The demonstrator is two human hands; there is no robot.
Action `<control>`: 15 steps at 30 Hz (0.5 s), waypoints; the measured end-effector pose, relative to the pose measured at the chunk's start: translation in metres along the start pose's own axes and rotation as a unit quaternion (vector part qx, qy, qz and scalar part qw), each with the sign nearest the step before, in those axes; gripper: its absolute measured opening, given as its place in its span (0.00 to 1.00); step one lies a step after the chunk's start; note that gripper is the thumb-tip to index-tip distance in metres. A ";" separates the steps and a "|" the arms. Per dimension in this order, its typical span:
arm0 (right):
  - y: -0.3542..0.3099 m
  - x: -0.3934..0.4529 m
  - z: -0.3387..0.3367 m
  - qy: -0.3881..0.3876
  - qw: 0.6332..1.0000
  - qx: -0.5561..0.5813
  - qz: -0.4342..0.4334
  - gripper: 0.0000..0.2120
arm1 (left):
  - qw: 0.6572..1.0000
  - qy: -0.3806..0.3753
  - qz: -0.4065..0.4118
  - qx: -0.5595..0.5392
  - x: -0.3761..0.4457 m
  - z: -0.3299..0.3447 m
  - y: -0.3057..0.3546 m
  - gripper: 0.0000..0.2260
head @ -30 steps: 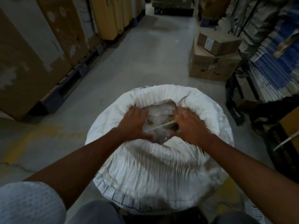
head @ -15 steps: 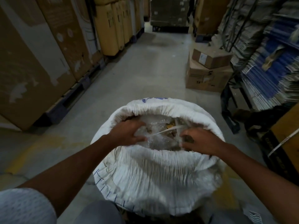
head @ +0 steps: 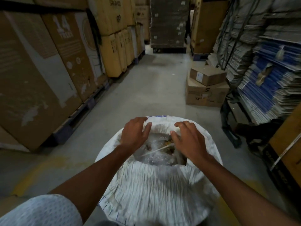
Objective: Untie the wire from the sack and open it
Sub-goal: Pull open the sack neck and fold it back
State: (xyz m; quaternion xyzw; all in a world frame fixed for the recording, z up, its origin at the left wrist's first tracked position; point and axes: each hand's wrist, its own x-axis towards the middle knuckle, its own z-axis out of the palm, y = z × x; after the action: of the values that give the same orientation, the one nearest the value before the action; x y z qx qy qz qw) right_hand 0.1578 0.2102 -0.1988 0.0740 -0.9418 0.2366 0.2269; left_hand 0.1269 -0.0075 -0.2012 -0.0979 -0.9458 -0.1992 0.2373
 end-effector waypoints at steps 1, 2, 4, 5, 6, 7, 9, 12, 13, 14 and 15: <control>0.003 0.001 0.006 0.011 0.999 -0.024 -0.029 0.17 | 1.000 -0.006 0.009 0.015 0.003 0.008 -0.005 0.23; 0.007 0.004 0.015 0.018 0.997 -0.051 -0.052 0.19 | 0.999 -0.013 0.016 0.036 0.005 0.016 -0.011 0.24; 0.021 0.015 0.035 0.006 0.992 -0.112 -0.056 0.24 | 0.996 -0.036 0.026 0.082 0.013 0.035 -0.025 0.23; 0.026 0.020 0.045 -0.022 0.990 -0.137 -0.034 0.26 | 0.992 -0.066 0.028 0.108 0.016 0.042 -0.032 0.22; 0.031 0.025 0.054 -0.049 0.986 -0.159 -0.010 0.28 | 0.984 -0.108 0.022 0.138 0.019 0.047 -0.036 0.20; 0.034 0.029 0.060 -0.086 0.981 -0.175 0.014 0.29 | 0.973 -0.152 0.018 0.170 0.024 0.048 -0.038 0.18; 0.037 0.031 0.067 -0.118 0.973 -0.196 0.014 0.28 | 0.956 -0.219 0.005 0.192 0.034 0.044 -0.038 0.14; 0.031 0.040 0.056 -0.150 0.974 -0.166 0.023 0.24 | 0.947 -0.269 -0.013 0.175 0.058 0.018 -0.029 0.18; 0.025 0.053 0.048 -0.173 0.973 -0.149 0.035 0.24 | 0.947 -0.269 -0.007 0.176 0.074 0.006 -0.024 0.20; 0.017 0.068 0.036 -0.188 0.973 -0.125 0.039 0.22 | 0.947 -0.267 -0.001 0.180 0.094 -0.012 -0.016 0.20; 0.011 0.078 0.026 -0.179 0.975 -0.125 0.045 0.22 | 0.950 -0.248 0.008 0.189 0.112 -0.030 -0.008 0.20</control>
State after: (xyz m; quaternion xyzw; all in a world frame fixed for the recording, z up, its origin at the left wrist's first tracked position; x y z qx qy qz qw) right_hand 0.0753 0.2052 -0.1877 0.0438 -0.9916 0.1102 0.0514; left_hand 0.0399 -0.0174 -0.1257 -0.1054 -0.9942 0.0156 0.0108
